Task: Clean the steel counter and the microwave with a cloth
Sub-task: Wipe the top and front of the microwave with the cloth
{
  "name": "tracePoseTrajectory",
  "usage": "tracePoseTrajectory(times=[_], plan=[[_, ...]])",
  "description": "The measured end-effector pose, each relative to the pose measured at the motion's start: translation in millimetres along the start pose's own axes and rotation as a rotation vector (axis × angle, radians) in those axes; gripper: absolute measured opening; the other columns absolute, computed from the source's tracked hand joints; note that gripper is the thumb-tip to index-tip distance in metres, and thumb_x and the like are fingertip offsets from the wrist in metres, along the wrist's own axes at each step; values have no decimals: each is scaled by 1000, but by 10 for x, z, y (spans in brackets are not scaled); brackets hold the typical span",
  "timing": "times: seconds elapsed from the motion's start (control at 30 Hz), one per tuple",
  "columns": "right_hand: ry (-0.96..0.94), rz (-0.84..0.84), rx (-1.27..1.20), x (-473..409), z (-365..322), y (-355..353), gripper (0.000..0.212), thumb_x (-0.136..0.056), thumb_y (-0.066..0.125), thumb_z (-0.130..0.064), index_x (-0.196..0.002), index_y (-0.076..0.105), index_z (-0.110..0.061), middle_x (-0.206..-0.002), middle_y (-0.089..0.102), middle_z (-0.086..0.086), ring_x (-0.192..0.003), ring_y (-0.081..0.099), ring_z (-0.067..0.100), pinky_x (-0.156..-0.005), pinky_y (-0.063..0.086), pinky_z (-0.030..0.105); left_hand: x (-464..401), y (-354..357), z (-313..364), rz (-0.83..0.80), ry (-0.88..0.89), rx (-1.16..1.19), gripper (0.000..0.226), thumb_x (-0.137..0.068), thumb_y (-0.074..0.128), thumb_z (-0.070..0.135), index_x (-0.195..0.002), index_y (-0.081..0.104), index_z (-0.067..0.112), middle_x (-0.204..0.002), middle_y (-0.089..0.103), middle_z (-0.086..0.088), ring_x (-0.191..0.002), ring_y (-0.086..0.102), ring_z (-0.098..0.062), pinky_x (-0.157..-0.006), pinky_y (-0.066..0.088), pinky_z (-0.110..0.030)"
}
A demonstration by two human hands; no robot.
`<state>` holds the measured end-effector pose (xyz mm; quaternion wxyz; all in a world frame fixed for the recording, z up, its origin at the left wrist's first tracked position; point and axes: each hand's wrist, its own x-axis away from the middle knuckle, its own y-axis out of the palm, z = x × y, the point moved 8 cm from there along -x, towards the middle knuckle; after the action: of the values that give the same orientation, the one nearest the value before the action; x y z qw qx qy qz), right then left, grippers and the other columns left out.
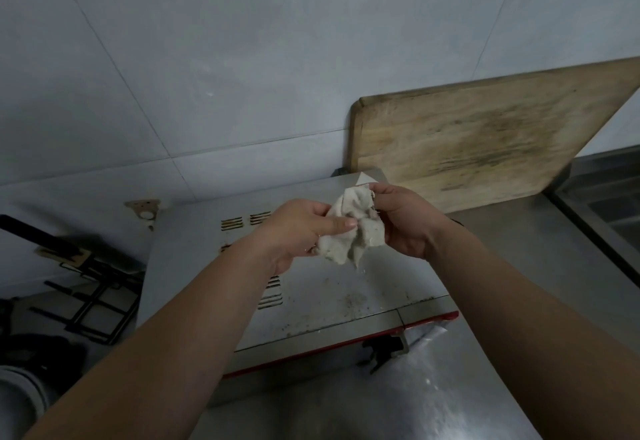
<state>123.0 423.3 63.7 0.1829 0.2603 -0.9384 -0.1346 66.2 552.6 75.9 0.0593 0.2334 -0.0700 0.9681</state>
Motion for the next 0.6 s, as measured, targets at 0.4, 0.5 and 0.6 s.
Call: tracePoseTrajectory(times=[0.4,0.5,0.6], plan=[[235,-56,277,29,201,-15,57,-85,66,-51,-118,68,-5,-118,69,19,-115,62,39,-102,47,53,-44,-237,76,297,167,-331,3,-78,81,29,-80,79,27,-74,75,0,-66,67,-15,-59,47,-27],[158,51,304,-28,155,-55,33,-86,73,-21,-111,69,1,-108,72,21,-107,66,40,-99,50,54,-55,-185,78,236,138,-427,12,-75,85,30,-84,78,27,-75,75,4,-68,67,-11,-56,46,-22],[123,48,230,-55,102,-43,26,-89,69,-11,-109,66,5,-108,71,24,-100,68,37,-91,55,47,-75,-212,54,225,108,-388,16,-73,87,27,-86,78,22,-73,74,6,-63,67,-6,-50,45,-16]])
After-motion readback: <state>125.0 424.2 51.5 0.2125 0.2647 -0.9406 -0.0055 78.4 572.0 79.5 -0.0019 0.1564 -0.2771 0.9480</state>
